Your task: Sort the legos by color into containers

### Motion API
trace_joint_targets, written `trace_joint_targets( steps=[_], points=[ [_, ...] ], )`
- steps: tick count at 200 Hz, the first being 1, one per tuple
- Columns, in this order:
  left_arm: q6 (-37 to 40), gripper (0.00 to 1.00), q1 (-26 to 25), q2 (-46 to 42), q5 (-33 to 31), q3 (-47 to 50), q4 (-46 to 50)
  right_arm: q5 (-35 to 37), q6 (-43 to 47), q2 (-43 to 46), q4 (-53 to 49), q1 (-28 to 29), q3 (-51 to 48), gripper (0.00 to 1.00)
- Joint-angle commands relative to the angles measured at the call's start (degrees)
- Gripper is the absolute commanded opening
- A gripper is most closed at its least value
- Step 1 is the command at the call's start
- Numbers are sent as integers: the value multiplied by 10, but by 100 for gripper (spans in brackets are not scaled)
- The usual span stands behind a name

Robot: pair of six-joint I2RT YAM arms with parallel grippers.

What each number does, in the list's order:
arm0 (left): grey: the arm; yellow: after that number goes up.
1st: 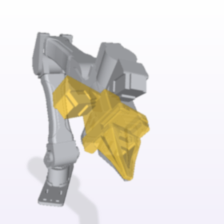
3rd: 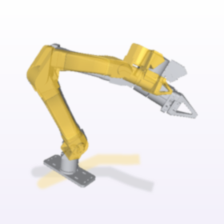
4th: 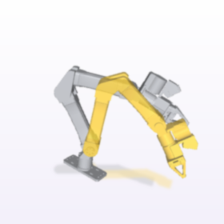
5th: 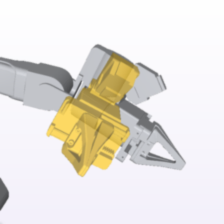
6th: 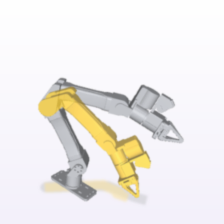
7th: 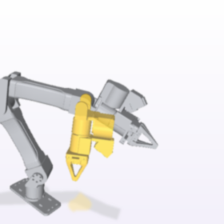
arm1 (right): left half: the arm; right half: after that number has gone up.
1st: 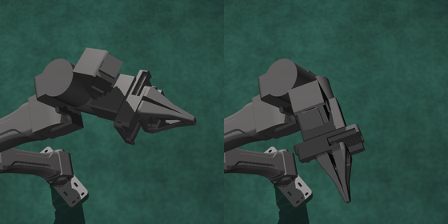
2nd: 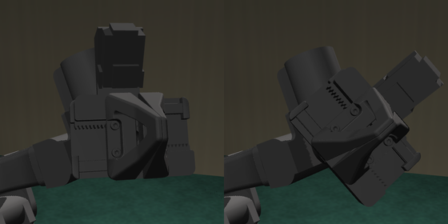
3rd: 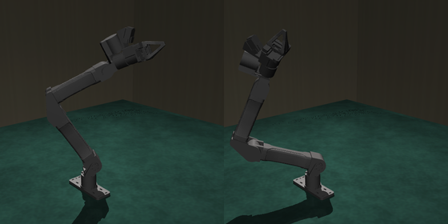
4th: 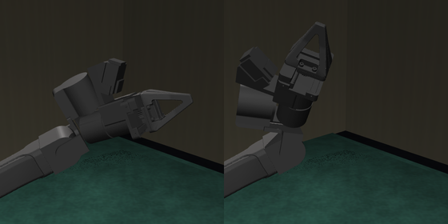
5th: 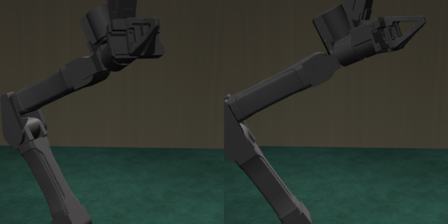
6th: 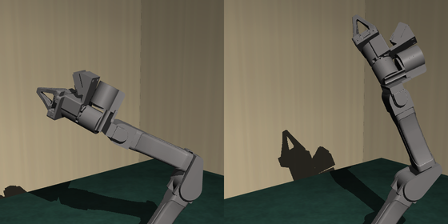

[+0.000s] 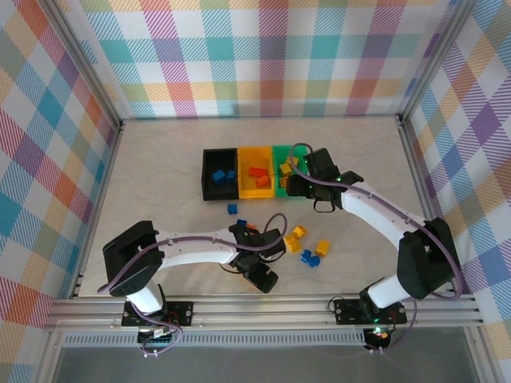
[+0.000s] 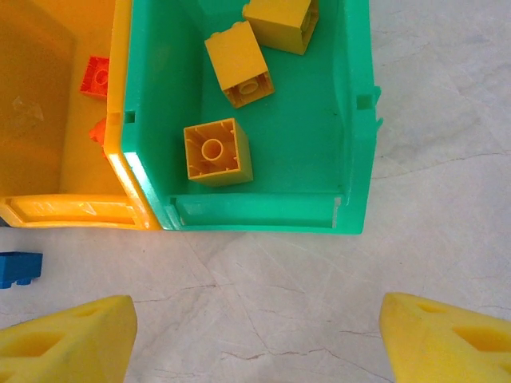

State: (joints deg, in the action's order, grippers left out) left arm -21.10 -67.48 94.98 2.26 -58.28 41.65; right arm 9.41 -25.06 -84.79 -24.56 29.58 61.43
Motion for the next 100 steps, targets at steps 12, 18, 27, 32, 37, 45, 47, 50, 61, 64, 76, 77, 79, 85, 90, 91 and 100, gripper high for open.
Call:
trace_joint_targets(
  steps=[12, 18, 27, 32, 37, 45, 47, 50, 61, 64, 76, 77, 79, 85, 90, 91, 100],
  points=[
    [16, 89, -9, 23, -24, 10, -4, 5, -3, 21, 11, -7, -10, 80],
    [17, 87, -11, 25, -29, 10, -4, 6, -3, 22, 12, -8, -11, 80],
    [19, 85, -14, 28, -37, 12, -5, 6, -3, 24, 13, -10, -12, 80],
    [18, 83, -15, 29, -43, 14, -6, 6, -3, 24, 12, -11, -13, 80],
    [18, 81, -16, 29, -46, 16, -7, 7, -3, 24, 13, -11, -14, 80],
    [17, 77, -18, 32, -53, 18, -8, 6, -4, 24, 13, -14, -15, 80],
    [17, 76, -19, 33, -54, 18, -9, 6, -4, 24, 13, -14, -15, 80],
    [17, 74, -20, 33, -55, 19, -10, 6, -4, 24, 13, -14, -16, 80],
    [15, 70, -24, 35, -62, 20, -10, 5, -6, 24, 15, -15, -17, 80],
    [15, 69, -24, 36, -62, 20, -10, 5, -6, 24, 15, -15, -17, 80],
    [14, 64, -26, 34, -65, 22, -13, 5, -6, 25, 15, -17, -18, 80],
    [14, 64, -26, 34, -65, 22, -13, 5, -6, 25, 15, -17, -18, 80],
    [13, 63, -26, 34, -66, 23, -13, 5, -7, 25, 15, -17, -18, 80],
    [12, 61, -26, 32, -69, 23, -14, 6, -6, 26, 15, -18, -18, 80],
    [11, 59, -26, 29, -72, 23, -13, 5, -7, 25, 16, -18, -18, 80],
    [11, 58, -26, 28, -72, 23, -13, 5, -7, 25, 15, -18, -18, 80],
    [10, 56, -26, 22, -80, 22, -11, 5, -7, 25, 16, -19, -17, 80]
  ],
)
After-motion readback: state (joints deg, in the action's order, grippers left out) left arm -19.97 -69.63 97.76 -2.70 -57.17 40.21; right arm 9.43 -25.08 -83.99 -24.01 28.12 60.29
